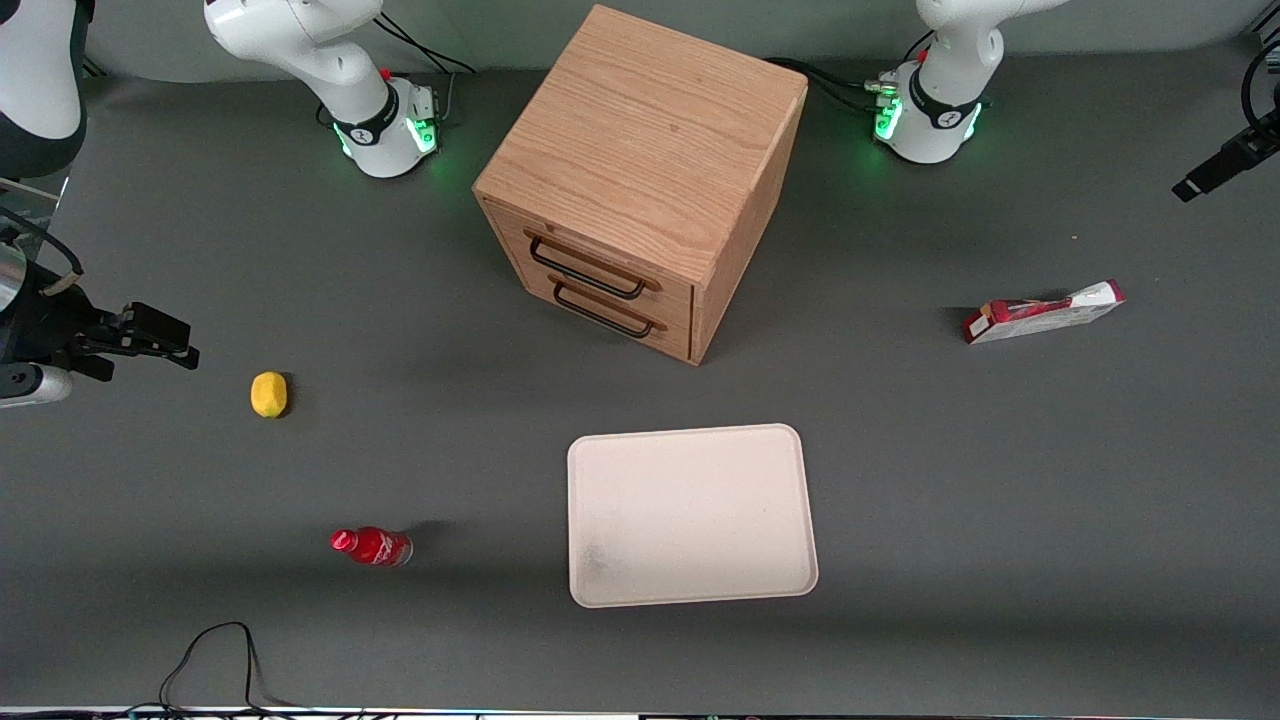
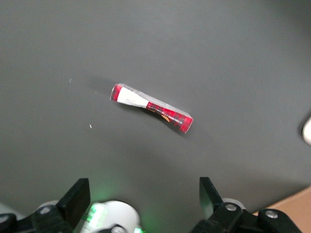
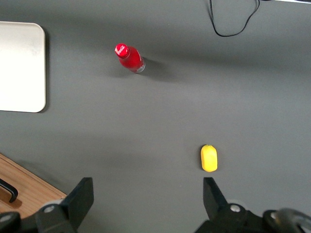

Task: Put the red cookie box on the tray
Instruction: 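Move the left gripper above the red-and-white cookie box, then lower the open left gripper onto the cookie box end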

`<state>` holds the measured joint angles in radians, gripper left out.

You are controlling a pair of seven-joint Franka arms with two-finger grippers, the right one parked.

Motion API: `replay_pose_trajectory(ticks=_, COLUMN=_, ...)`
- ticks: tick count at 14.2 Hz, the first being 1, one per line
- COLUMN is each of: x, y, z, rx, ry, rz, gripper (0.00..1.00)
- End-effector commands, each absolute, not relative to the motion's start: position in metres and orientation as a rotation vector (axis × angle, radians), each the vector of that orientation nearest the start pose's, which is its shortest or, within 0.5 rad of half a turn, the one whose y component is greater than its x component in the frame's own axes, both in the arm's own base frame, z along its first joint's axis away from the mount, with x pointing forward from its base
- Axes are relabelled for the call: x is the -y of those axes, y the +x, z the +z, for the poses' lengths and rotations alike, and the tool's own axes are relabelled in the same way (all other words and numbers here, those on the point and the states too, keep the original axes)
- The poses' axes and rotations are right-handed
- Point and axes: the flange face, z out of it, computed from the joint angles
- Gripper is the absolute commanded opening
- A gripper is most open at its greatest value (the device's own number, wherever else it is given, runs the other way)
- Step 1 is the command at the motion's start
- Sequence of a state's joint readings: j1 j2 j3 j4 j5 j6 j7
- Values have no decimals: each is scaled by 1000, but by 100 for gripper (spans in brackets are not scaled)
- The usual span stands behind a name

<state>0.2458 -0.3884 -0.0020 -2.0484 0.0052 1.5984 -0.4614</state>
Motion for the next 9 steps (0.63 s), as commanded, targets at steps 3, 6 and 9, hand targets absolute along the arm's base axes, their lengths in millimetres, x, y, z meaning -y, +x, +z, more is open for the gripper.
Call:
replay_pose_trajectory(ticks=3, x=-101, y=415, z=594, rx=1775, ry=-2568, rz=42, gripper=100)
replay_pose_trajectory(ticks=6, x=-105, y=420, z=592, rx=2066, ry=-2336, rz=8, gripper=100)
replay_pose_trajectory(ticks=9, x=-111, y=421, z=580, rx=2115, ry=-2265, rz=23, gripper=100)
